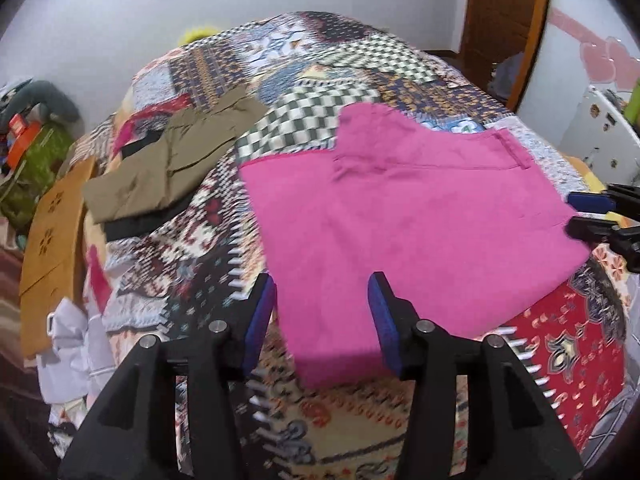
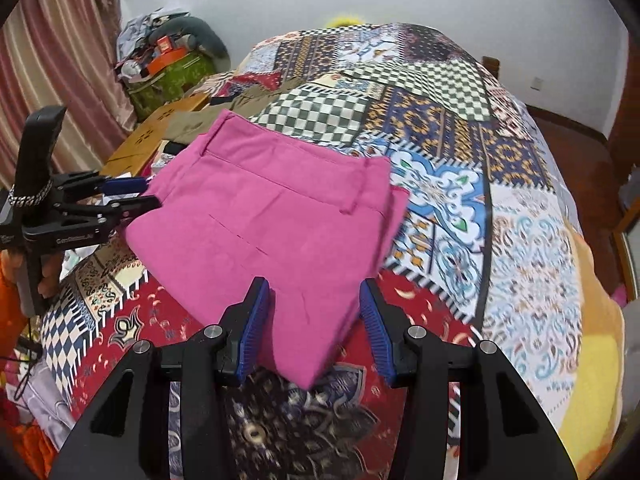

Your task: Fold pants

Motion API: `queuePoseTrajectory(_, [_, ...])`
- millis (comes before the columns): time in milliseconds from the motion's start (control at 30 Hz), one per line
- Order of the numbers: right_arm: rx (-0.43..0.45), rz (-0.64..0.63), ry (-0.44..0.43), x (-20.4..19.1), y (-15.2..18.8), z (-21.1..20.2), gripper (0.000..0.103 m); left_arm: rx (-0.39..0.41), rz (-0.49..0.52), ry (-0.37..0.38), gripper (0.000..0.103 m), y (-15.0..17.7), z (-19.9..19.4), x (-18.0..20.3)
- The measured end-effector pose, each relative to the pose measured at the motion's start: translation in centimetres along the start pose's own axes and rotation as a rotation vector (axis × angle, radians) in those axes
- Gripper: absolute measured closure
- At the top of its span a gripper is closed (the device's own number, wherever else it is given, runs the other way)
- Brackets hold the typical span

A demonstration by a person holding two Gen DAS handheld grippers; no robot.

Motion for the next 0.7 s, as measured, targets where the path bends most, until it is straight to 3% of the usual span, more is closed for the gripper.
queuePoseTrajectory(133, [-0.006,0.022,0.016,0.7,0.9,-0.7,0.06,-0.021,-0.037,-0.007,0.054,1.1,-0.1,-1.5])
queuePoseTrajectory(233, [-0.017,0.026,0.05,1.4,1.4,-1.3,0.06,-0.039,-0.042,-0.052,0.054,1.4,-0.4,-2.6])
queuePoseTrajectory(400, [0.001,0.037,0.088,2.7,0.9,-2.5,0.06,-0.01,-0.07,-0.073,0.054,-0.2,-1.7,-4.0])
queuePoseTrajectory(700, [0.093,0.103,0.033,3.6,-3.4,-1.4,0.05,0.041,-0.068,0.055,0.045,-6.7,-0.5,-1.3])
Point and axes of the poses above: each gripper's, at about its wrist camera, not at the fingertips, and z roughly the way its jaws point, x to its right, y to its underside, the point moved 3 cm from there along z, roughly the way its jaws point, and after that the axes turned 1 degree about -x, right-handed, at the moved point
